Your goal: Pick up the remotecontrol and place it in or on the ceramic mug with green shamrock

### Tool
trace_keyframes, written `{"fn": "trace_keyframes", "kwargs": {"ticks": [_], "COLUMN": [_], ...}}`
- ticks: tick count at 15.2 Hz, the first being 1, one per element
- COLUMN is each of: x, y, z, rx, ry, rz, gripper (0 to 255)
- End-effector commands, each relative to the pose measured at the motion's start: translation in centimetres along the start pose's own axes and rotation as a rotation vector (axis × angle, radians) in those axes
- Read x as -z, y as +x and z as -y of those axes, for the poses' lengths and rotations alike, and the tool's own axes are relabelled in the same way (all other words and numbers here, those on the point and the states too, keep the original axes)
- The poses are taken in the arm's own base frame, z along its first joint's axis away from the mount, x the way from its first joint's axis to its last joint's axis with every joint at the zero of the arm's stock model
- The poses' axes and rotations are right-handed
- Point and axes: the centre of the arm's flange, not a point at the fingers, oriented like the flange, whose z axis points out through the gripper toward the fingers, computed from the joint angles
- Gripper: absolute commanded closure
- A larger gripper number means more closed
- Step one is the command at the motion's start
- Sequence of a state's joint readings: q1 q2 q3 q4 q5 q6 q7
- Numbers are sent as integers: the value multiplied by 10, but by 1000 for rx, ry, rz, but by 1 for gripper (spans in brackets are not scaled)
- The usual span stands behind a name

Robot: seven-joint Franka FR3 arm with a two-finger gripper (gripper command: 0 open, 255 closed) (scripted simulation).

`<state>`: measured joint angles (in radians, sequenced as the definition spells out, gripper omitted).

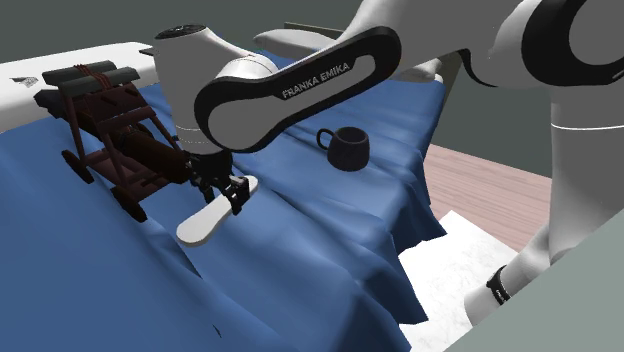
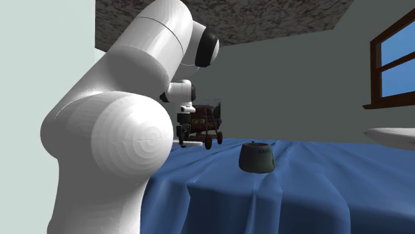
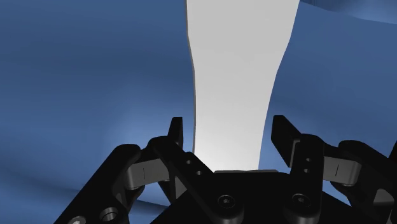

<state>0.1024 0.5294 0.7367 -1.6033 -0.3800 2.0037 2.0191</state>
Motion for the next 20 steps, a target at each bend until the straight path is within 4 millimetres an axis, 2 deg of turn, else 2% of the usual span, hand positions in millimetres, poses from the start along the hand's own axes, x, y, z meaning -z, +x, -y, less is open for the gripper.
{"fn": "trace_keyframes", "kwargs": {"ticks": [1, 20], "x": [12, 112], "y": [0, -1], "z": [0, 2], "rx": [0, 0], "ry": [0, 0], "rz": [0, 0], "gripper": [255, 255]}}
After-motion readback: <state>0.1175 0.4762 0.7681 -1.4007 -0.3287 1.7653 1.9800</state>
